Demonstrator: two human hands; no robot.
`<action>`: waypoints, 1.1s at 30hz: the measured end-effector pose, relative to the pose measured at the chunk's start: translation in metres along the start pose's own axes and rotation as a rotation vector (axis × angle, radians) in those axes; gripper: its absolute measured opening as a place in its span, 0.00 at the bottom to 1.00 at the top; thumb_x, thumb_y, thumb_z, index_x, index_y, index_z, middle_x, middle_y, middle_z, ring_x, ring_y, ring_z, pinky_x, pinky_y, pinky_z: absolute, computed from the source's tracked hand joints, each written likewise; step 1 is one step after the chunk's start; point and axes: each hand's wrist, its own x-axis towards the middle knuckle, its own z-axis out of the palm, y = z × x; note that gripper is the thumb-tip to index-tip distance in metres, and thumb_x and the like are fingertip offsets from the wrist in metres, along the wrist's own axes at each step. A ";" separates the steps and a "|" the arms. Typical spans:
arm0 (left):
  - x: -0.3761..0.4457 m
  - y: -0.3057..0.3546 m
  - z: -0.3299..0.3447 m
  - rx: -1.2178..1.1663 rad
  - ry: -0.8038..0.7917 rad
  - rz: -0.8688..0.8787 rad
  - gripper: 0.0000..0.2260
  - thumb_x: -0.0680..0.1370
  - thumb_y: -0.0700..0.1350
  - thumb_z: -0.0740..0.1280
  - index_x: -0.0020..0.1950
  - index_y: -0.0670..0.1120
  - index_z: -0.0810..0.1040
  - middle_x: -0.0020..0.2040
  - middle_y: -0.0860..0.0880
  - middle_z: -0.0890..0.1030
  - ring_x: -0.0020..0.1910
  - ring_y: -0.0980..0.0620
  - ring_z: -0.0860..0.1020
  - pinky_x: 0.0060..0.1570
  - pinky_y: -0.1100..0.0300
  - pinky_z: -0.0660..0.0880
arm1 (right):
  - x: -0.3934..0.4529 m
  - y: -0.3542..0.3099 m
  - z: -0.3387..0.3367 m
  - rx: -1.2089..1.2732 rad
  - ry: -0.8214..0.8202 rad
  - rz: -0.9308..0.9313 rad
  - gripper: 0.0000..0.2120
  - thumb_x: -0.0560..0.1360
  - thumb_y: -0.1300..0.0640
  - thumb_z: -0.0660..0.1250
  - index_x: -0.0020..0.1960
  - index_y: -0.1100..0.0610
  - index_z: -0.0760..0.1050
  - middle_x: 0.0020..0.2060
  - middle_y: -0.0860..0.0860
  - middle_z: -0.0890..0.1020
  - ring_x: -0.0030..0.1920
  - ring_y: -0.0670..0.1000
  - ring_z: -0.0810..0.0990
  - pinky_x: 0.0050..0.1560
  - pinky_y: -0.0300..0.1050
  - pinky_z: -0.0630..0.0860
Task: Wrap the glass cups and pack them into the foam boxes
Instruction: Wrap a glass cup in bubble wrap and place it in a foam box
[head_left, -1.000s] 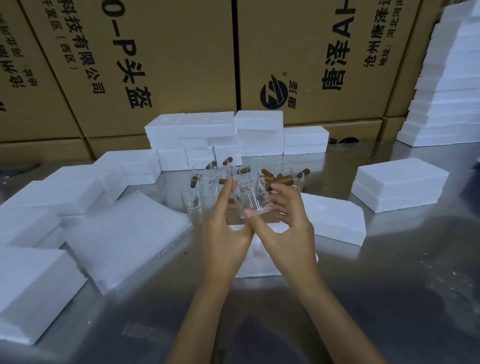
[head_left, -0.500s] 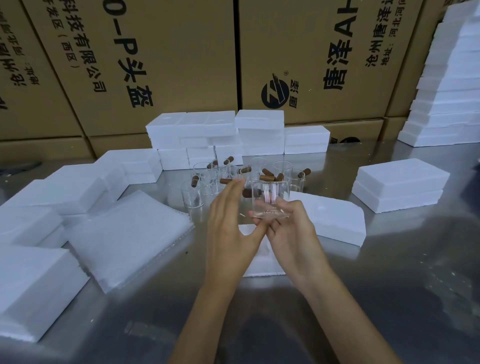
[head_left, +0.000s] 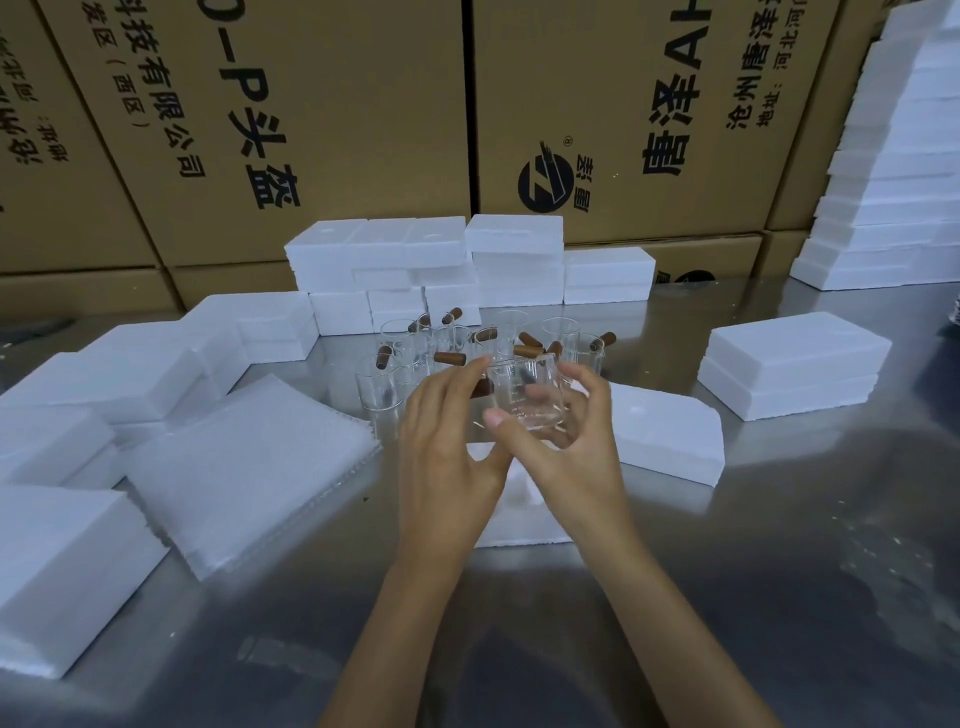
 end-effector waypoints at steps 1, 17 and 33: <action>-0.001 0.000 0.000 0.025 0.019 -0.001 0.28 0.73 0.44 0.74 0.72 0.55 0.71 0.66 0.59 0.71 0.67 0.64 0.65 0.67 0.61 0.65 | 0.000 0.002 0.001 -0.062 0.038 -0.045 0.33 0.62 0.43 0.79 0.62 0.38 0.66 0.57 0.44 0.80 0.56 0.45 0.81 0.53 0.40 0.78; 0.005 0.005 -0.005 -0.280 -0.137 -0.215 0.26 0.73 0.43 0.77 0.66 0.60 0.74 0.59 0.71 0.76 0.65 0.62 0.73 0.63 0.65 0.70 | 0.004 -0.004 -0.003 0.576 -0.200 0.363 0.26 0.70 0.53 0.68 0.65 0.64 0.74 0.57 0.61 0.82 0.53 0.52 0.82 0.53 0.43 0.78; 0.005 0.009 -0.009 -0.302 -0.188 -0.229 0.31 0.72 0.45 0.77 0.72 0.58 0.70 0.67 0.64 0.74 0.66 0.65 0.72 0.61 0.73 0.65 | 0.007 -0.008 -0.008 0.685 -0.131 0.368 0.10 0.76 0.62 0.62 0.56 0.63 0.75 0.51 0.59 0.82 0.48 0.53 0.83 0.49 0.41 0.79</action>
